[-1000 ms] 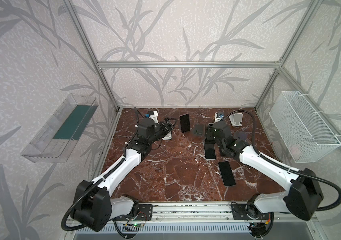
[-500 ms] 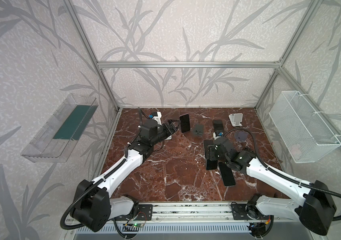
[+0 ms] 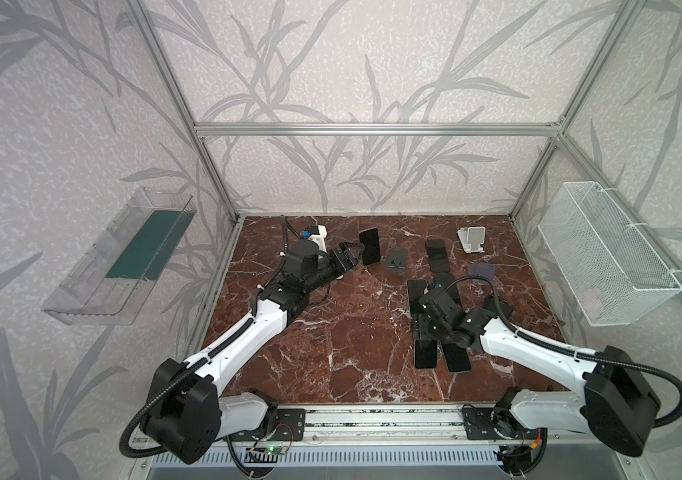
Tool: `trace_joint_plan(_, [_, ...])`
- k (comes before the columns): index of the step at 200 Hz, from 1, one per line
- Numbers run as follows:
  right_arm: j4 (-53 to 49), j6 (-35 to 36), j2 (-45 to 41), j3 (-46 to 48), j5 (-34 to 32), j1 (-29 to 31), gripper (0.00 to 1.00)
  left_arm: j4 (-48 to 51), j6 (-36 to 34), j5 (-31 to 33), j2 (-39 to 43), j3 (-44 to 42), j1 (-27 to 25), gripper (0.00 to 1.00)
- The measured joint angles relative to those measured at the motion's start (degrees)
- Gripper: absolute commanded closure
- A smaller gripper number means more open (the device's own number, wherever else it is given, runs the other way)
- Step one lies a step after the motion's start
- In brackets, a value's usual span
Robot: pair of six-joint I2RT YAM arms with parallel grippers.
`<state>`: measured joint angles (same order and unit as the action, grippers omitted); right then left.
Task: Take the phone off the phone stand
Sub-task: 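Carry the teal-edged phone with the right gripper nearer the robot and lower it, then lay the teal-edged phone flat beside the other phones and open the right gripper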
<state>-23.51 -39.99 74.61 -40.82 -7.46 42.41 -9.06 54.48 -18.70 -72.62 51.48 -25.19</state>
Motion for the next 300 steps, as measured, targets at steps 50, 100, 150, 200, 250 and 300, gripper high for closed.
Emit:
trace_joint_plan(50, [0.04, -0.90, 3.06, -0.04, -0.42, 1.88, 0.32, 0.15, -0.04, 0.15, 0.00, 0.00, -0.22, 0.15])
trace_joint_plan(100, [-0.09, -2.05, 7.02, -0.20, -1.92, 4.57, 0.31, 0.26, -0.07, 0.15, 0.00, 0.00, -0.26, 0.15])
trace_joint_plan(150, [0.15, -3.96, 10.10, -0.26, -3.74, 5.16, 0.28, 0.52, -0.44, 0.13, 0.00, 0.00, -0.26, 0.15])
trace_joint_plan(200, [-2.51, -6.14, 13.86, -3.02, -7.58, 6.64, 0.26, 0.57, -0.46, 0.44, 0.00, 0.00, -0.26, 0.16])
trace_joint_plan(250, [-2.47, -8.04, 17.07, -5.97, -9.79, 7.15, 0.24, 0.72, -0.48, 0.81, 0.00, 0.00, -0.26, 0.15])
trace_joint_plan(300, [-1.73, -8.70, 19.58, -8.09, -10.75, 7.19, 0.21, 0.92, -0.48, 0.83, 0.00, 0.00, -0.26, 0.15])
